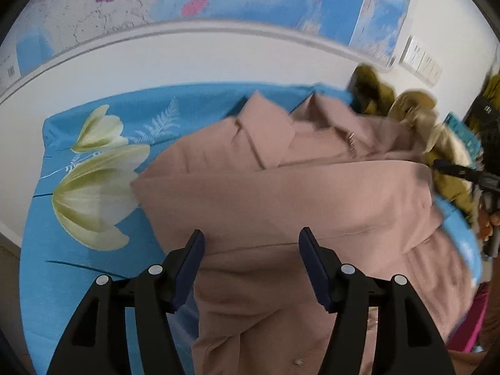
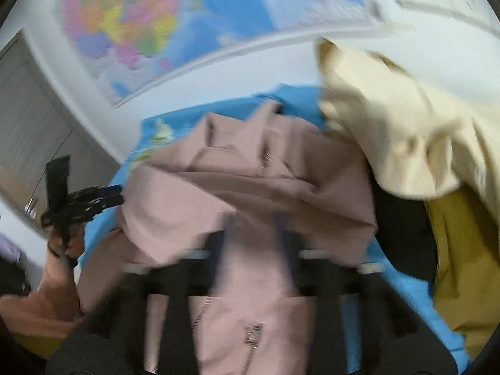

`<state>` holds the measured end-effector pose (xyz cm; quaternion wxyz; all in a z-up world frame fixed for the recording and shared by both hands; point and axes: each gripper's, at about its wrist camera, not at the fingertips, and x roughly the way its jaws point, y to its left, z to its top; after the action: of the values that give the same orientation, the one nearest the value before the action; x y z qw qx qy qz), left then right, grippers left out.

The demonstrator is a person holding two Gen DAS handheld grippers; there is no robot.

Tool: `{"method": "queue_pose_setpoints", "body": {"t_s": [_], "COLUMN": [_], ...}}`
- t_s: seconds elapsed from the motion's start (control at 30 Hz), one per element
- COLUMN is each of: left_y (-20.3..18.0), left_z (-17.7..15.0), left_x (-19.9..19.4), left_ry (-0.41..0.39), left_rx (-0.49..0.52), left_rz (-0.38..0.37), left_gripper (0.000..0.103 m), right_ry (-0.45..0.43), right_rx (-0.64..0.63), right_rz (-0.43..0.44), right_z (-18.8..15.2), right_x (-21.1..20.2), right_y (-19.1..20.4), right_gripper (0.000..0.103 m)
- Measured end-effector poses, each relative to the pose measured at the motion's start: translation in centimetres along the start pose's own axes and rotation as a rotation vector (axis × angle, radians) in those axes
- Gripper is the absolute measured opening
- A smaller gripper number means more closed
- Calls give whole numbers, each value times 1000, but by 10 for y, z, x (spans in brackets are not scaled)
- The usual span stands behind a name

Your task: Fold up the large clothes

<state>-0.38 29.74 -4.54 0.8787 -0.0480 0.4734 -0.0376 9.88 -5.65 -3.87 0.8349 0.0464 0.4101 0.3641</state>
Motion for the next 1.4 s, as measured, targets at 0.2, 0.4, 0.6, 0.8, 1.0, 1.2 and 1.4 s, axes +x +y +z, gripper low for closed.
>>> {"method": "queue_pose_setpoints", "body": {"t_s": [0.2, 0.4, 0.6, 0.8, 1.0, 1.2, 1.4], "left_y": [1, -8, -12, -22, -1, 5, 7], "left_z": [-5, -5, 0, 1, -3, -10, -23], "left_x": [15, 28, 23, 44, 48, 31, 9], "left_ry": [23, 16, -28, -32, -34, -58, -83], "left_rx": [13, 20, 3, 53, 7, 6, -31], "left_rz": [32, 50, 35, 136, 175, 144, 98], "left_gripper": [73, 75, 73, 73, 75, 77, 80], "right_ry": [-49, 18, -143, -43, -121, -175, -12], "right_rx": [20, -48, -90, -36, -45, -146, -170], "right_rz": [-40, -181, -220, -242, -279, -248, -319], "right_z": [-40, -47, -24, -24, -33, -39, -37], "right_x": [-8, 16, -17, 17, -6, -21, 39], "right_y": [-12, -9, -4, -27, -16, 17, 5], "right_gripper": [89, 33, 6, 12, 51, 53, 48]}}
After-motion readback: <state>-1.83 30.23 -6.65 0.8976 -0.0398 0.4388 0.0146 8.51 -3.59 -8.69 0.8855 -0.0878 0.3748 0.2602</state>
